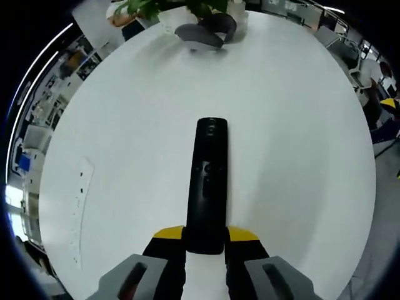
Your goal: Press the specified remote control buttons in sequence, fully releasing each button before pressing the next.
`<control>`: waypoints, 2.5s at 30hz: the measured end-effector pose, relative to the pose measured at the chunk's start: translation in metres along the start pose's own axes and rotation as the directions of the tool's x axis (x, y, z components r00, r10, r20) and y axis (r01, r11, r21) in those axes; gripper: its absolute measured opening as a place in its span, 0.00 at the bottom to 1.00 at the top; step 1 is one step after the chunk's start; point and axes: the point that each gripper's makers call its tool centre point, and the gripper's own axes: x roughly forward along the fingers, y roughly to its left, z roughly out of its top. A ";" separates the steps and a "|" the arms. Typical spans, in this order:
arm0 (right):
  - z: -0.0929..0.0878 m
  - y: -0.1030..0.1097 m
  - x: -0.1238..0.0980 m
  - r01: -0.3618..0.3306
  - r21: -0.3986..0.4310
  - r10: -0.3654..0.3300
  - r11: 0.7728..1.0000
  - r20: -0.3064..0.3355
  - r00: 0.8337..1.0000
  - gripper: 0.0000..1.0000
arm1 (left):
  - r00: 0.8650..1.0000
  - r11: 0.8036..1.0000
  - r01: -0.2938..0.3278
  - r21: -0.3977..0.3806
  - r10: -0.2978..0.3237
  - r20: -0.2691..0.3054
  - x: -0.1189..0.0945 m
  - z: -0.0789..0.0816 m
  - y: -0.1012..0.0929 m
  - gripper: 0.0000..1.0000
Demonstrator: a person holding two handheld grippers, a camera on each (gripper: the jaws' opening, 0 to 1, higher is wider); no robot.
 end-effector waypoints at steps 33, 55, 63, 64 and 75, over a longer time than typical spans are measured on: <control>0.005 0.004 -0.005 -0.001 -0.039 0.002 0.999 0.031 1.000 0.76 | 0.997 0.997 0.056 0.053 -0.058 0.047 -0.028 -0.037 -0.120 0.21; 0.014 0.006 -0.011 -0.016 -0.022 0.018 1.000 0.086 0.996 0.67 | 0.995 0.996 0.074 0.045 -0.077 0.060 -0.043 -0.055 -0.198 0.22; 0.016 0.009 -0.012 -0.036 -0.011 0.037 0.999 0.093 0.995 0.57 | 0.994 0.996 0.084 0.018 -0.085 0.070 -0.050 -0.062 -0.225 0.22; 0.016 0.009 -0.012 -0.037 -0.009 0.038 0.999 0.094 0.995 0.57 | 0.994 0.996 0.084 0.017 -0.085 0.070 -0.050 -0.062 -0.228 0.22; 0.017 0.017 -0.013 -0.089 0.012 0.087 0.996 0.097 0.991 0.40 | 0.995 0.998 0.060 -0.024 -0.058 0.076 -0.050 -0.071 -0.257 0.22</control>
